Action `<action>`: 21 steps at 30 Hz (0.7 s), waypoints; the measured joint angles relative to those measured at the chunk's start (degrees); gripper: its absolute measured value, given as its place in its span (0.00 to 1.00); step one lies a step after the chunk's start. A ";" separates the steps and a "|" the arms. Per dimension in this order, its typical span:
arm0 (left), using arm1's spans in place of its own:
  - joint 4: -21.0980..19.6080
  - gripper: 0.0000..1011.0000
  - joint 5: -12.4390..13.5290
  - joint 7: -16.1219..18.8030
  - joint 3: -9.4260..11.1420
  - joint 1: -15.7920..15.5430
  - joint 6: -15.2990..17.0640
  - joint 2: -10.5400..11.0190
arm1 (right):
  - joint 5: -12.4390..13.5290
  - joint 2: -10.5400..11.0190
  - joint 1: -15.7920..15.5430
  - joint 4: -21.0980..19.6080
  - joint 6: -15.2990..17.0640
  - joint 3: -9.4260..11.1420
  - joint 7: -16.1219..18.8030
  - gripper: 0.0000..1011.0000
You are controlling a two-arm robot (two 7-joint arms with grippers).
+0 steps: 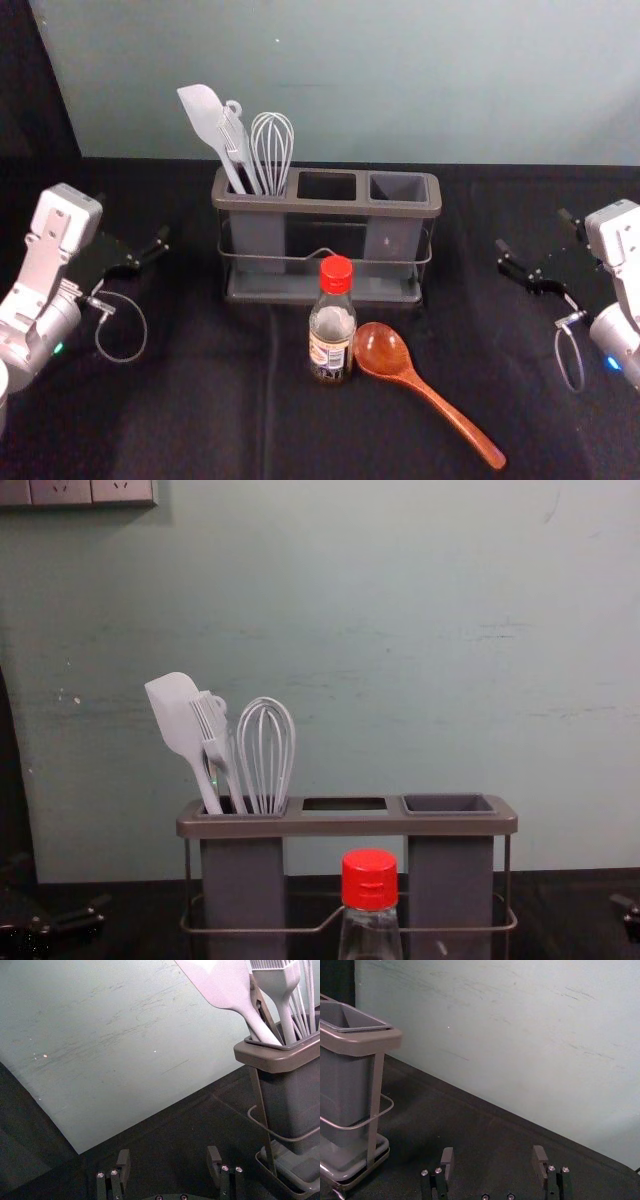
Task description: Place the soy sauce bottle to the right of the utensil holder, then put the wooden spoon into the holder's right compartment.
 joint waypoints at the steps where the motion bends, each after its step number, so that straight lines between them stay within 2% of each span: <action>1: 0.00 0.99 0.00 0.00 0.00 0.00 0.00 0.00 | 0.00 0.00 0.00 0.00 0.00 0.00 0.00 0.99; 21: 0.00 0.99 0.00 0.00 0.00 0.00 0.00 0.00 | 0.00 0.00 0.00 0.00 0.00 0.00 0.00 0.99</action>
